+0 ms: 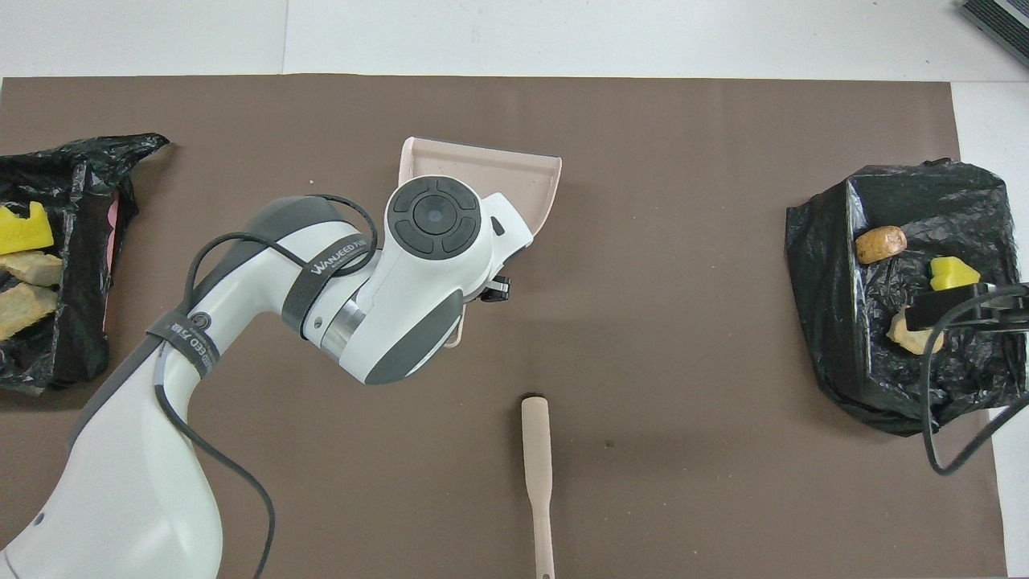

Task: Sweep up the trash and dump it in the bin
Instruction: 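Lower the dustpan onto the table center with the left gripper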

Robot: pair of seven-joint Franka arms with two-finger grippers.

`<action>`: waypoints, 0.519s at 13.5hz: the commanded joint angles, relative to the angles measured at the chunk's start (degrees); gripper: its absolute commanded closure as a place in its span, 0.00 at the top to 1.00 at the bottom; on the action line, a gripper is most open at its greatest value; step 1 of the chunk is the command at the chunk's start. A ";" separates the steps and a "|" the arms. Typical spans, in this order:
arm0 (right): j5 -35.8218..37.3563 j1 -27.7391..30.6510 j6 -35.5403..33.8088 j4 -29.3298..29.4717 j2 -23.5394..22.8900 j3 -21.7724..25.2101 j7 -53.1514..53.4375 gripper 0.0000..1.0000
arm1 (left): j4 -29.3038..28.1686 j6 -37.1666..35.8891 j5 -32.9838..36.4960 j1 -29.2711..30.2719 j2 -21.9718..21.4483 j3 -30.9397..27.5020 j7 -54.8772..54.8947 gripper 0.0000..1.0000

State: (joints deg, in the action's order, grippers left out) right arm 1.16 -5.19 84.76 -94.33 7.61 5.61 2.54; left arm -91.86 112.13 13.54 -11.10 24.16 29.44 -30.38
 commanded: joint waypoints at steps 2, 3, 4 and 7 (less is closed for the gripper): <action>-1.07 2.73 3.30 -3.83 1.17 -0.25 -1.92 1.00 | 10.61 -3.74 0.51 -5.14 8.15 -1.40 -5.64 0.00; -1.07 2.73 3.13 -3.58 1.09 -0.16 -1.31 1.00 | 13.95 -4.54 1.91 -6.03 10.62 -1.58 -6.87 0.00; -1.25 2.82 2.78 -2.97 0.74 -0.16 -1.92 1.00 | 15.64 -4.55 2.19 -6.13 11.95 -1.67 -7.23 0.00; -0.03 2.03 2.60 -2.79 0.83 -0.34 -1.92 1.00 | 16.27 -4.55 3.33 -8.15 13.54 -2.19 -8.03 0.00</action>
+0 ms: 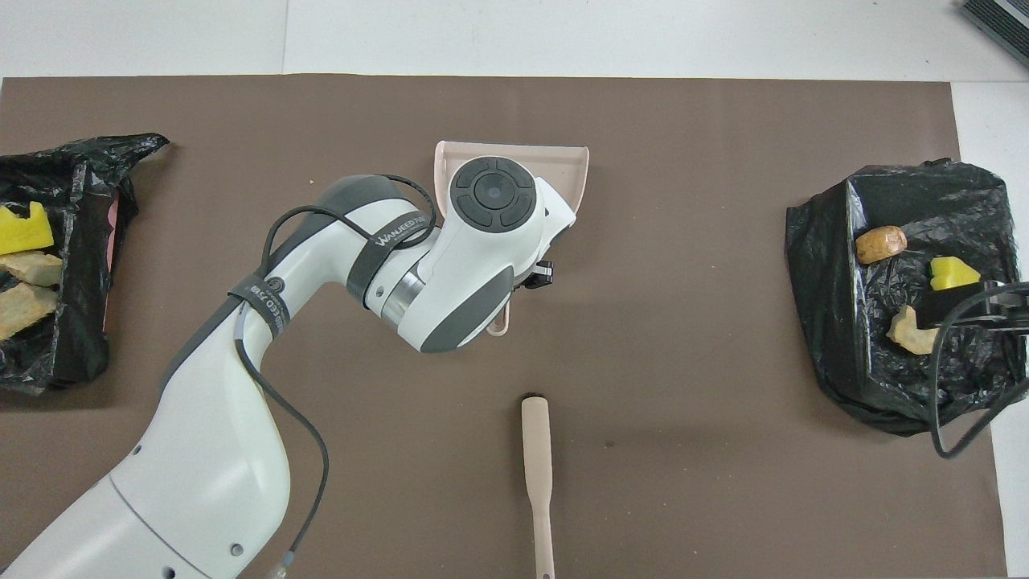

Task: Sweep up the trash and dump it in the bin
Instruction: 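Lower the dustpan onto the table center with the left gripper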

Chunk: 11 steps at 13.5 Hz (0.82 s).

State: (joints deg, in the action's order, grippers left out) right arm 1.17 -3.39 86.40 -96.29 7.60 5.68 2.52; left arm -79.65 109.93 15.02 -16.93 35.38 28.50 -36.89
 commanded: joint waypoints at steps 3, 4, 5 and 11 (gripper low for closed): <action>0.41 0.84 1.84 -0.83 0.75 -0.40 -1.91 1.00 | 3.18 -2.78 1.68 -2.40 2.06 -1.08 -1.43 0.00; 0.59 0.84 1.84 -0.83 0.75 -0.40 -1.91 1.00 | 2.57 -2.87 1.50 -2.32 1.89 -1.00 -1.52 0.00; 1.20 0.84 1.84 -0.83 0.75 -0.40 -1.91 1.00 | 2.04 -2.96 1.41 -2.31 1.80 -1.00 -1.61 0.00; 1.12 0.84 1.93 -0.92 0.84 -0.40 -2.00 1.00 | -0.33 -1.82 1.33 -2.40 1.44 -0.73 -1.61 0.00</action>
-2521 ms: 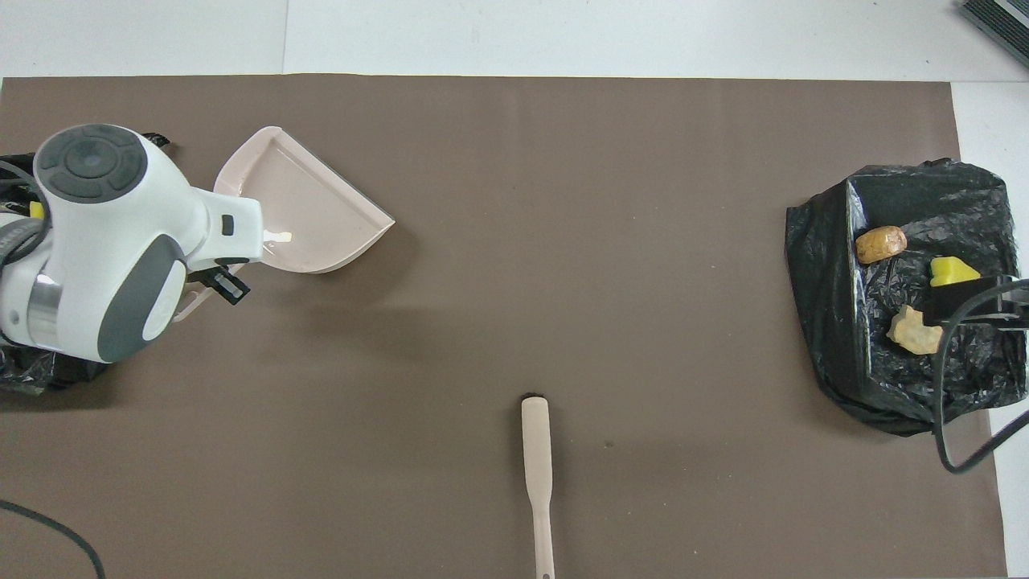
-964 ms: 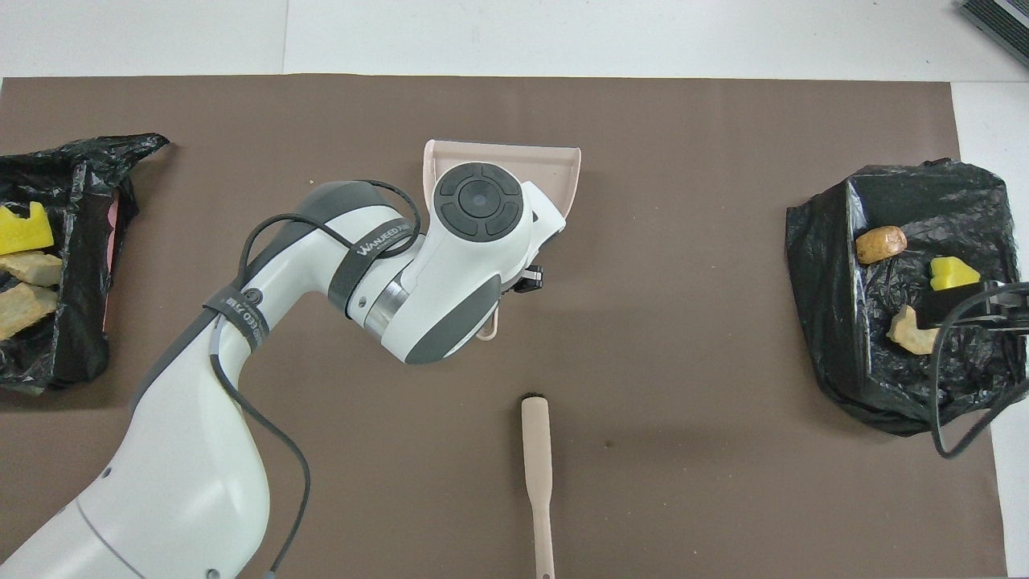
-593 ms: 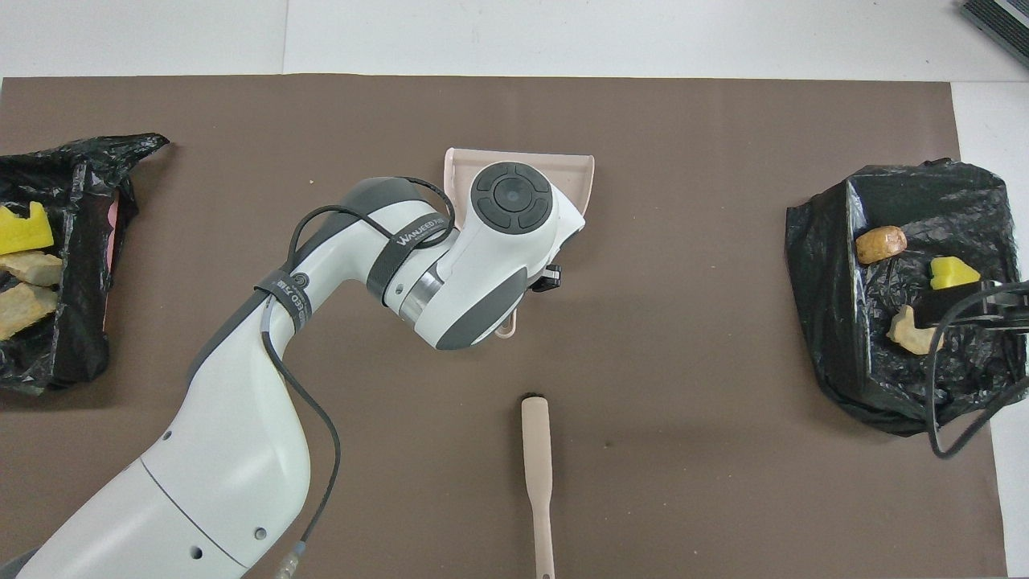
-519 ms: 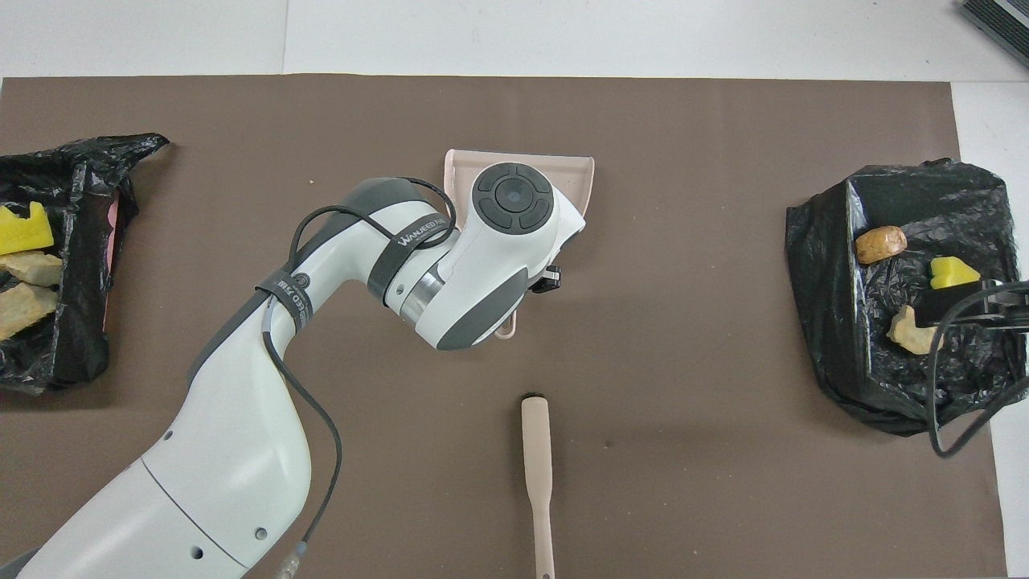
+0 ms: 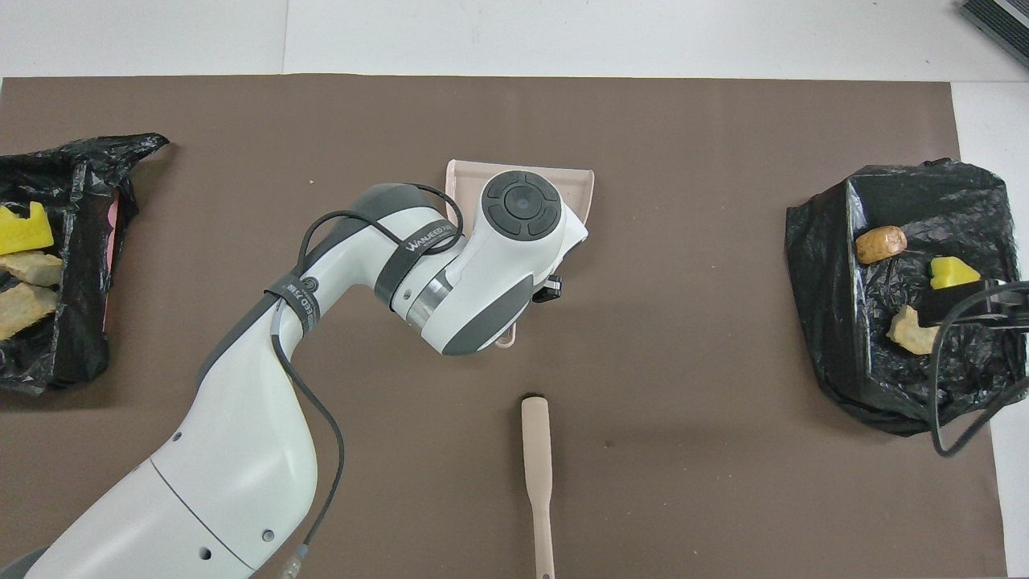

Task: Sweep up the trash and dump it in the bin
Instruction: 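Lower the dustpan onto the table center with the left gripper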

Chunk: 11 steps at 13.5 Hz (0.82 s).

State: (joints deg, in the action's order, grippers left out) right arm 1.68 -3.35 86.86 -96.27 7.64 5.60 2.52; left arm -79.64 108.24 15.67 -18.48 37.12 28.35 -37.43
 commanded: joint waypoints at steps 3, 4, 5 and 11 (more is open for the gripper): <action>0.60 0.80 1.39 -0.93 0.80 -0.42 -1.99 1.00 | -1.49 -0.48 0.68 -0.94 -0.65 -0.40 -1.06 0.12; 0.52 0.80 1.39 -0.93 0.80 -0.42 -1.91 1.00 | -1.31 -0.57 0.76 -0.94 -0.65 -0.40 -1.06 0.29; 0.51 0.80 1.39 -0.93 0.80 -0.42 -1.91 1.00 | -1.31 -1.18 0.94 -0.94 -0.65 -0.40 -1.06 0.36; 0.34 0.80 1.39 -1.02 0.80 -0.42 -1.91 1.00 | -2.80 -1.36 0.59 -0.24 -6.35 -1.19 -0.80 1.00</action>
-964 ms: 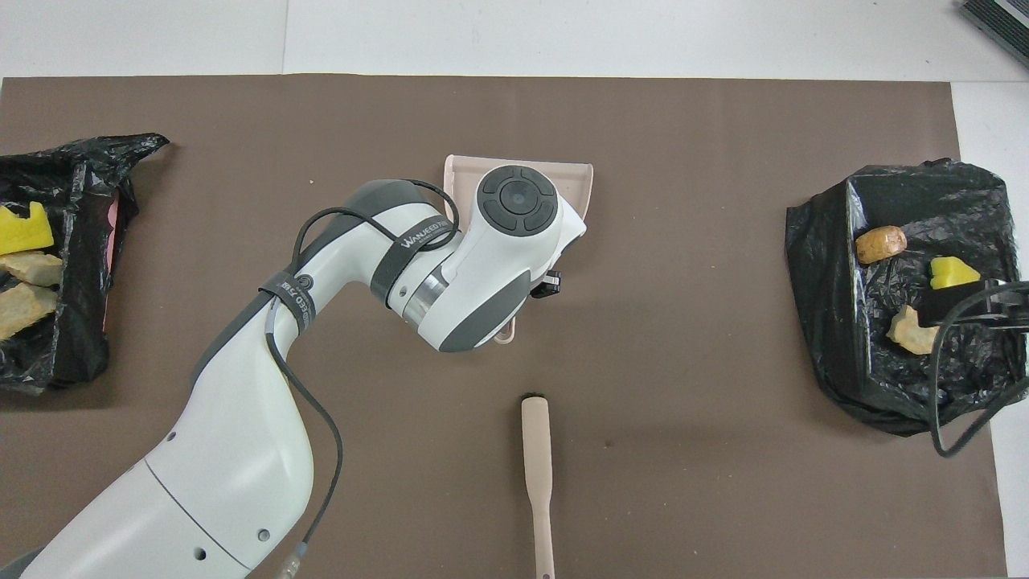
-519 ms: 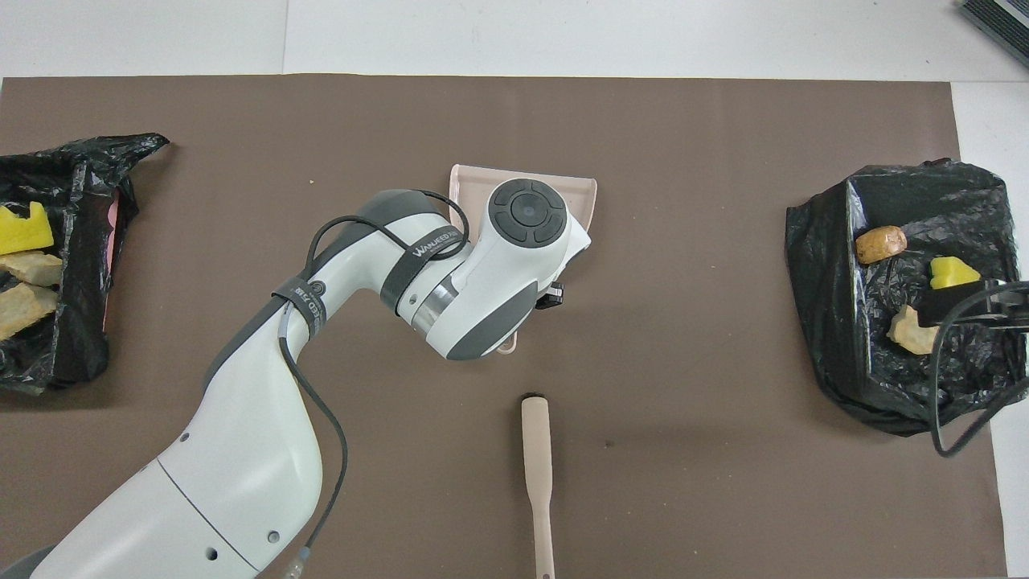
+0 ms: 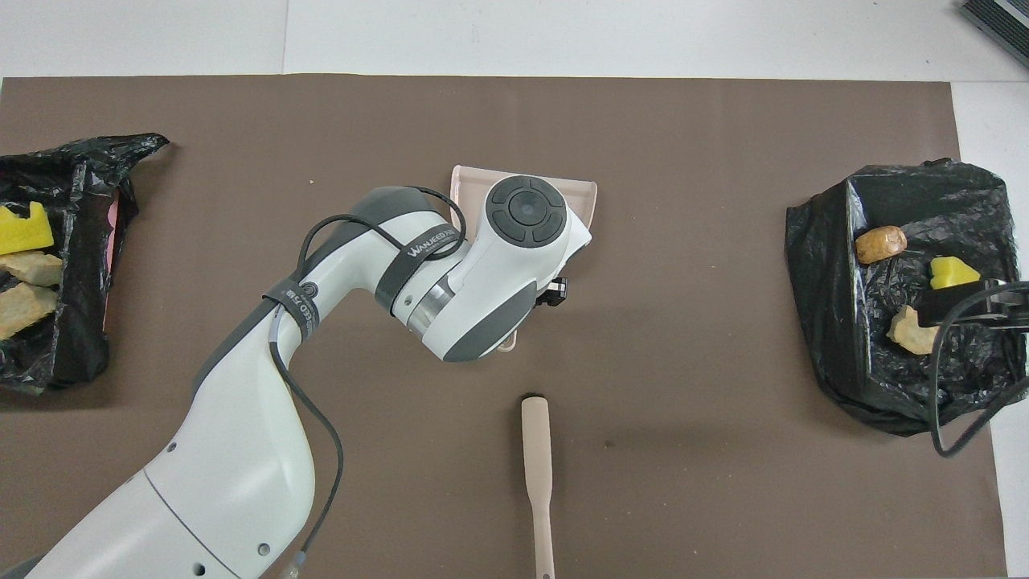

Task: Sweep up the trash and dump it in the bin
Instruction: 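Release the dustpan and withdraw the left gripper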

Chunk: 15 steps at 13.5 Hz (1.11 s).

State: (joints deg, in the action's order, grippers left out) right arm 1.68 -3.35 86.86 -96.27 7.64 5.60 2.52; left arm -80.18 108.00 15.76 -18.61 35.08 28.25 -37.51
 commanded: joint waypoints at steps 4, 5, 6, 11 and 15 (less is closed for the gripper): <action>0.34 0.80 1.38 -1.02 0.80 -0.42 -1.91 1.00 | -9.36 -0.95 -1.69 0.77 -13.88 -7.84 0.60 1.00; 0.25 0.80 1.38 -1.02 0.80 -0.42 -1.91 1.00 | -10.34 -0.43 -1.96 0.86 -15.29 -9.16 3.30 1.00; 0.25 0.80 1.38 -1.02 0.80 -0.33 -1.91 1.00 | -10.44 -0.69 -3.44 0.86 -16.35 -12.22 6.80 1.00; 0.34 0.80 1.65 -0.94 0.80 -0.41 -1.91 1.00 | -16.32 -2.52 -9.69 1.03 -27.68 -23.92 26.84 1.00; 0.34 0.98 1.56 3.63 -2.62 -0.33 -1.91 1.00 | -15.89 -9.54 -16.10 3.39 -34.62 -30.52 40.38 1.00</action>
State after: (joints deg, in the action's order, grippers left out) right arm 1.68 -3.32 88.16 -95.36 7.06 5.61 2.52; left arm -93.23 101.14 2.67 -16.97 5.22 -0.91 -2.67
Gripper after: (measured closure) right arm 0.000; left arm 0.000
